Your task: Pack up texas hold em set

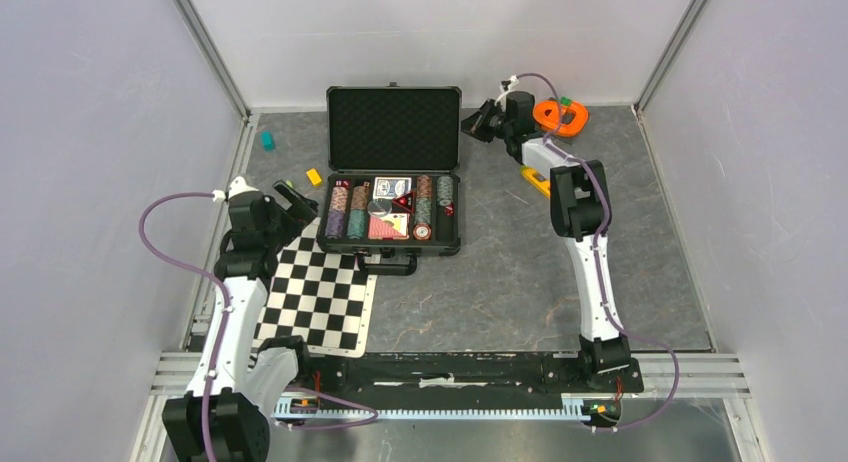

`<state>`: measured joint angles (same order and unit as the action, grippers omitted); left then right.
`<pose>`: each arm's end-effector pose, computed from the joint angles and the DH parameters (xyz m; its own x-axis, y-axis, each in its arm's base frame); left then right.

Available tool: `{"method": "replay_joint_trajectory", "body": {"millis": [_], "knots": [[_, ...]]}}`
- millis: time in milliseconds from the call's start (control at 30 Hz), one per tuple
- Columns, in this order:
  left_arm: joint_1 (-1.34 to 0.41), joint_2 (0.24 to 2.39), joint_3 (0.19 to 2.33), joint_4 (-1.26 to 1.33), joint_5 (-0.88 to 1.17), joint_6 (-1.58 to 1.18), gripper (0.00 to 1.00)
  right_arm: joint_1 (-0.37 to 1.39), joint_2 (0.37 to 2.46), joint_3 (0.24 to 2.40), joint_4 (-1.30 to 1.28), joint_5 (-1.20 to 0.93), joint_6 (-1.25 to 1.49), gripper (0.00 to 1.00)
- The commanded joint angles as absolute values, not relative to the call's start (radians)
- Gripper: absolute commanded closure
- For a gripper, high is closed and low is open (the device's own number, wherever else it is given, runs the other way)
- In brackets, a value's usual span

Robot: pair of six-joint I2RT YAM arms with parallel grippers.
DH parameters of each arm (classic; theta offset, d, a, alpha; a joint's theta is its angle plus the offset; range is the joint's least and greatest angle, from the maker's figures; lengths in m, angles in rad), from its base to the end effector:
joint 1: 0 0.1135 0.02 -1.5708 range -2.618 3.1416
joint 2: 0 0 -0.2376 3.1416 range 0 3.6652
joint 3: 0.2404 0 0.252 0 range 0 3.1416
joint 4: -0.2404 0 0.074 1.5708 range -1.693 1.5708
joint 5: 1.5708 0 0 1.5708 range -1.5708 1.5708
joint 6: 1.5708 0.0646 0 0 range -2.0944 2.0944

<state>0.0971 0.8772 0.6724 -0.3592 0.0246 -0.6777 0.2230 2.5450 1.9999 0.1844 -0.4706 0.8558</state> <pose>0.2361 0.0214 0.2311 -0.3667 -0.6655 -0.6501 -0.3930 0.7442 -0.5401 0.5592 0.1568 0.1250 -0.6869 0.5343 -0.4926 -0.1406 0.5673 0.8114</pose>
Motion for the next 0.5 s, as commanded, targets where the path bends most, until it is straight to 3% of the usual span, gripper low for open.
{"method": "replay_joint_trajectory", "body": {"millis": [0, 467], "knots": [[0.113, 0.890, 0.725, -0.307, 0.099, -0.703, 0.00, 0.269, 2.605, 2.110, 0.335, -0.633, 0.960, 1.00], [0.115, 0.841, 0.766, -0.374, 0.150, -0.677, 0.00, 0.311, 2.311, 1.763, 0.596, -0.893, 0.906, 1.00]]}}
